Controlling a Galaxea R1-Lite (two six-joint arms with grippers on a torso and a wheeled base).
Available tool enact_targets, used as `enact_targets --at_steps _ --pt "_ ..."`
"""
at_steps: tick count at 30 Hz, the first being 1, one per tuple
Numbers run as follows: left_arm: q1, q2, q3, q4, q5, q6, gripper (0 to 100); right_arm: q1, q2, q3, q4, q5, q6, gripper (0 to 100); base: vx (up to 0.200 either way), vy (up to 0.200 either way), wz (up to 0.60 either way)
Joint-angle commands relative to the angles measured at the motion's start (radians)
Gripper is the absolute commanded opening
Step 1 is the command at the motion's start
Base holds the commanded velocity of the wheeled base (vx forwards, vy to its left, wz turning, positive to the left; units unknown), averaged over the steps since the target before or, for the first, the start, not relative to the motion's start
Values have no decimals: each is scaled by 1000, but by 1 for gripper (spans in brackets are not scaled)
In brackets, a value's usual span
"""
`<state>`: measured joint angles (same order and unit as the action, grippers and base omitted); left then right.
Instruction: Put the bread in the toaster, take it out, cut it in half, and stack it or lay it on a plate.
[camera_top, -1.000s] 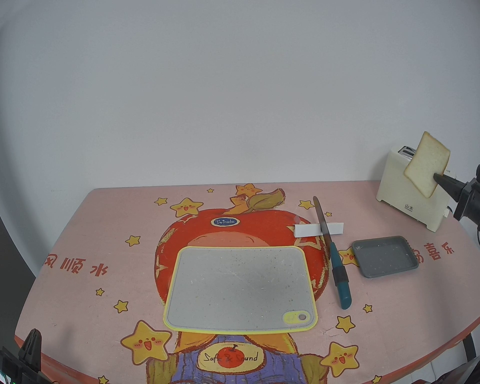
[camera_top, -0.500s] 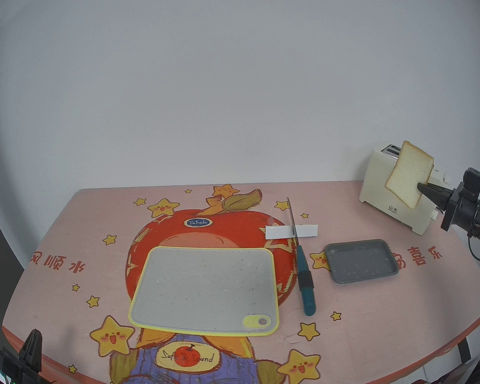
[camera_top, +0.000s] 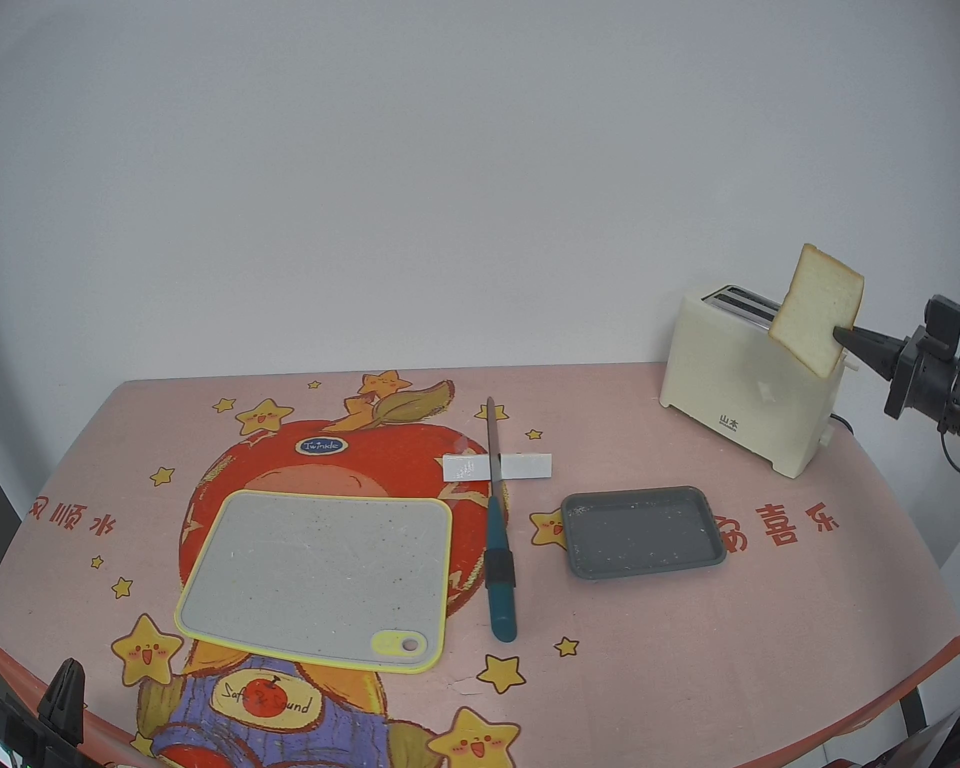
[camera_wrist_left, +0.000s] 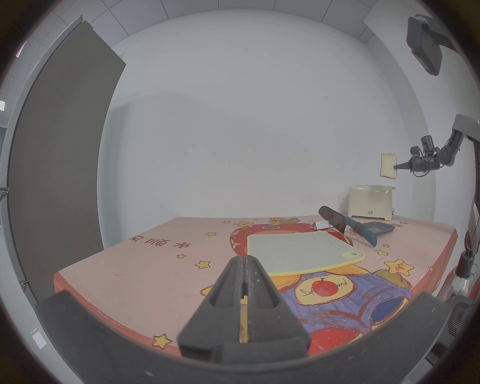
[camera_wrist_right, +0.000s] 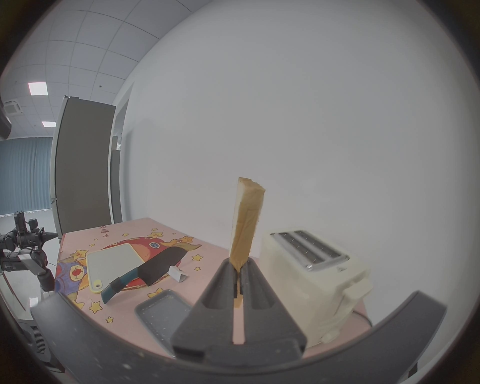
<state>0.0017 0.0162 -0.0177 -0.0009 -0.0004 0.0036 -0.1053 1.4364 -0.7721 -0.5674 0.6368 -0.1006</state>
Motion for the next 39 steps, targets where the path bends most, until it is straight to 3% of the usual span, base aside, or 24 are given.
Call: enact_targets --at_steps 1,4,9,14,18,22,29,39 --pt "1 -7 18 -1 0 -1 0 1 65 -78 9 20 -1 0 0 0 0" --pt "1 -7 18 -1 0 -1 0 3 125 -131 12 27 -10 0 0 0 0" --pt "1 -7 18 -1 0 -1 0 -8 194 -211 14 34 -82 0 0 0 0" --pt "1 -7 18 -1 0 -1 0 -20 220 -260 20 53 -87 0 0 0 0" --pt "1 -7 18 -1 0 -1 0 -42 257 -302 50 58 -119 0 0 0 0" --pt "1 -7 18 -1 0 -1 0 -60 292 -326 50 95 -145 0 0 0 0" --pt "1 -7 18 -1 0 -1 0 -88 329 -348 49 141 -149 0 0 0 0" --pt "1 -7 18 -1 0 -1 0 -80 398 -424 69 144 -151 0 0 0 0"
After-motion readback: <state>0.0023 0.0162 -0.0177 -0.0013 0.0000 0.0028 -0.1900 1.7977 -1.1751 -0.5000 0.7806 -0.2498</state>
